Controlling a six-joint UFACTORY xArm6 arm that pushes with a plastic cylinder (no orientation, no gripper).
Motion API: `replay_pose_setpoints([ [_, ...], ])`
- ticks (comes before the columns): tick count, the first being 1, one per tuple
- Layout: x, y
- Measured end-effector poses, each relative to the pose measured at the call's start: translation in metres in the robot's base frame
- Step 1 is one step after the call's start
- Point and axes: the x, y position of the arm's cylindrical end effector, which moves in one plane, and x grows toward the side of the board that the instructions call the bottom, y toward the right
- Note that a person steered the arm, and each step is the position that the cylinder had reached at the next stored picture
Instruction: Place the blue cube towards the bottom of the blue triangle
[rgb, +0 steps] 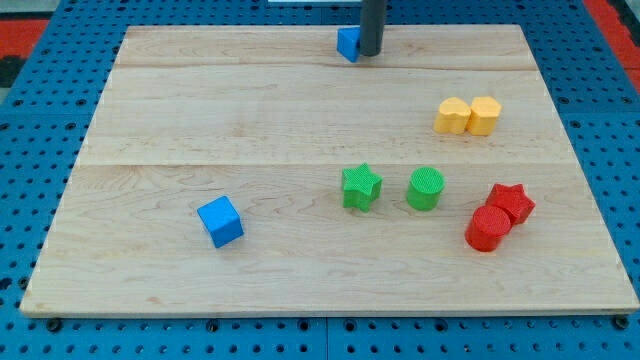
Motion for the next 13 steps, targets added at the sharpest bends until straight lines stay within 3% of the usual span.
replay_pose_setpoints([
  [1,-0.015,-0.035],
  [3,-0.041,0.007],
  [6,-0.039,-0.079],
  [7,-0.005,-0.032],
  [8,0.087,-0.029],
  [10,0.239,-0.057],
  [11,0.298,-0.102],
  [12,0.343,-0.124],
  [13,0.309,-0.164],
])
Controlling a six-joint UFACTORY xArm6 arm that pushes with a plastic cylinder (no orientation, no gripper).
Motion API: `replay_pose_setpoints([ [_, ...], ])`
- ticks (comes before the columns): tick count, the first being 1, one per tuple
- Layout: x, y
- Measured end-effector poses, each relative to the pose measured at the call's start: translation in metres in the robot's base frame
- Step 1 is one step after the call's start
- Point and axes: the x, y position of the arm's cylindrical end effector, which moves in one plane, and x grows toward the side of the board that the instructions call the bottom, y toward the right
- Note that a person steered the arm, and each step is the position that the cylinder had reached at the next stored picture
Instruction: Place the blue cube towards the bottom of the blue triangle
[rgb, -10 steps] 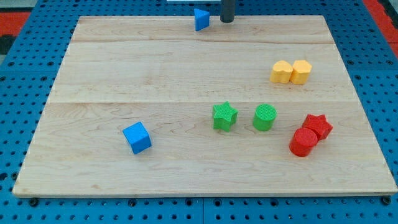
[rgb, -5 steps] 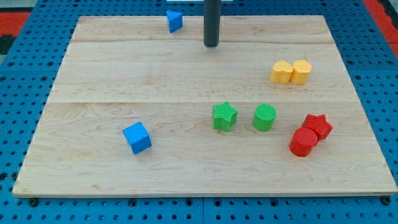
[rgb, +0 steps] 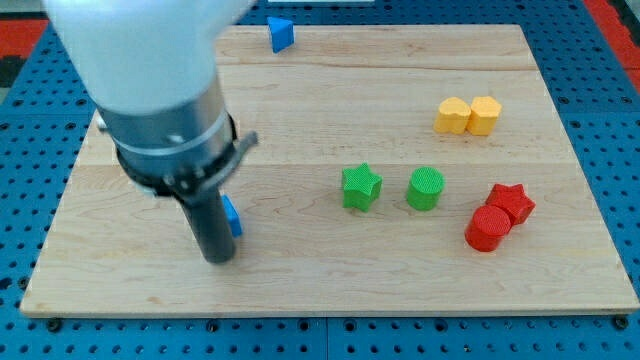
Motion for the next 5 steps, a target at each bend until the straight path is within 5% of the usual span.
replay_pose_setpoints([
  [3,-0.168,0.005],
  [4,-0.2,0.008],
  [5,-0.171,0.01],
])
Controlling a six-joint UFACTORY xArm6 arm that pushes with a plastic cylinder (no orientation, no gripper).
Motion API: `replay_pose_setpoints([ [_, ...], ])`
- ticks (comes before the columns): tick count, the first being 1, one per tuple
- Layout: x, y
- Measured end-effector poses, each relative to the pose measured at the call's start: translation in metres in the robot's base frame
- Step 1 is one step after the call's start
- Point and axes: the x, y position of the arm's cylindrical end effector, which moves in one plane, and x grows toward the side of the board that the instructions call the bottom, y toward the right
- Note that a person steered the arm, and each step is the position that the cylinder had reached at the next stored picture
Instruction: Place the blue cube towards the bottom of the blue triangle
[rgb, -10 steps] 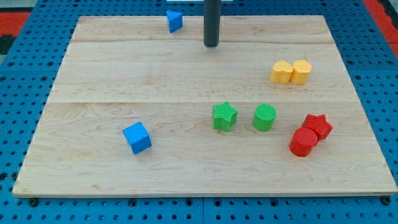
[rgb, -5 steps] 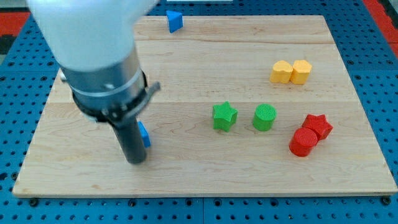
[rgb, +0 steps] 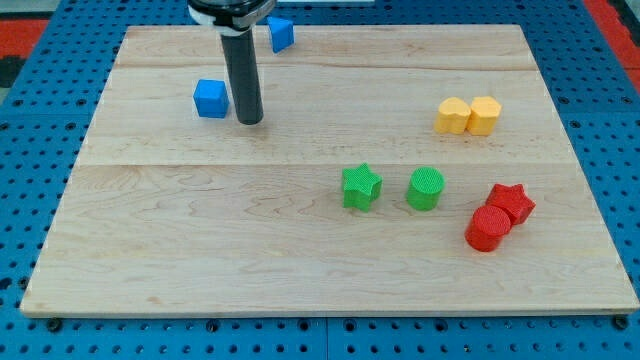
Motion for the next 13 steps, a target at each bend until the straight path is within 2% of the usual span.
replay_pose_setpoints([
  [2,-0.004,-0.094],
  [4,-0.066,0.031],
  [5,-0.036,0.04],
  [6,-0.023,0.069],
  [7,-0.044,0.082],
  [9,-0.076,0.046],
  [13,-0.08,0.062],
])
